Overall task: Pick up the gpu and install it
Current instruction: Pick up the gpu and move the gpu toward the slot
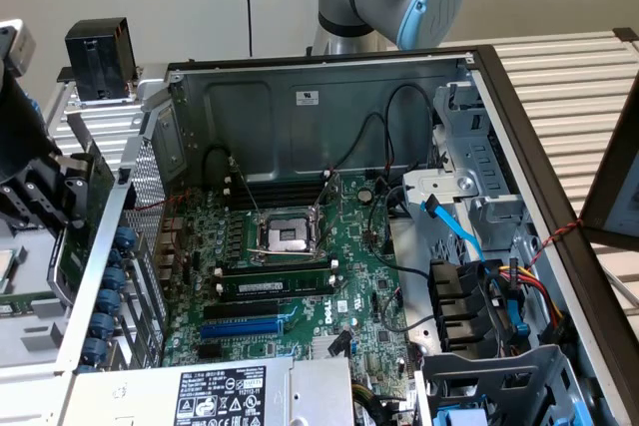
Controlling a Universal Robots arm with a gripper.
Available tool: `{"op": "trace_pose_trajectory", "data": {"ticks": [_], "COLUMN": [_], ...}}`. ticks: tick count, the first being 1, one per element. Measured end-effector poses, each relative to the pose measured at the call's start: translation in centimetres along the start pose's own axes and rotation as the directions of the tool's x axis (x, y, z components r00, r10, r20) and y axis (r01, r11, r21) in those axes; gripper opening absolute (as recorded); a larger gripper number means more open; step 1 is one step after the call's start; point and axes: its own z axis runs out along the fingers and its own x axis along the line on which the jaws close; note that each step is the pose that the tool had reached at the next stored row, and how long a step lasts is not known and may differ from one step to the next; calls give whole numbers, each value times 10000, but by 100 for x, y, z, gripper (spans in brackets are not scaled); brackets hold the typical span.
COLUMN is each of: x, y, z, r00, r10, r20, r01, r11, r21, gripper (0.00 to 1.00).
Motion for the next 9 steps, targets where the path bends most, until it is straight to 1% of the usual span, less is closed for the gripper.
{"op": "trace_pose_trajectory", "data": {"ticks": [6,8,9], "x": [16,22,24], "y": [21,28,32], "z": [-112,-156,-183], "r00": [10000,10000,10000], "r10": [29,35,36], "r20": [-43,-58,-61], "r01": [-30,-36,-38], "r11": [9998,9997,9997], "r21": [-192,-242,-256], "gripper": [27,27,27]}}
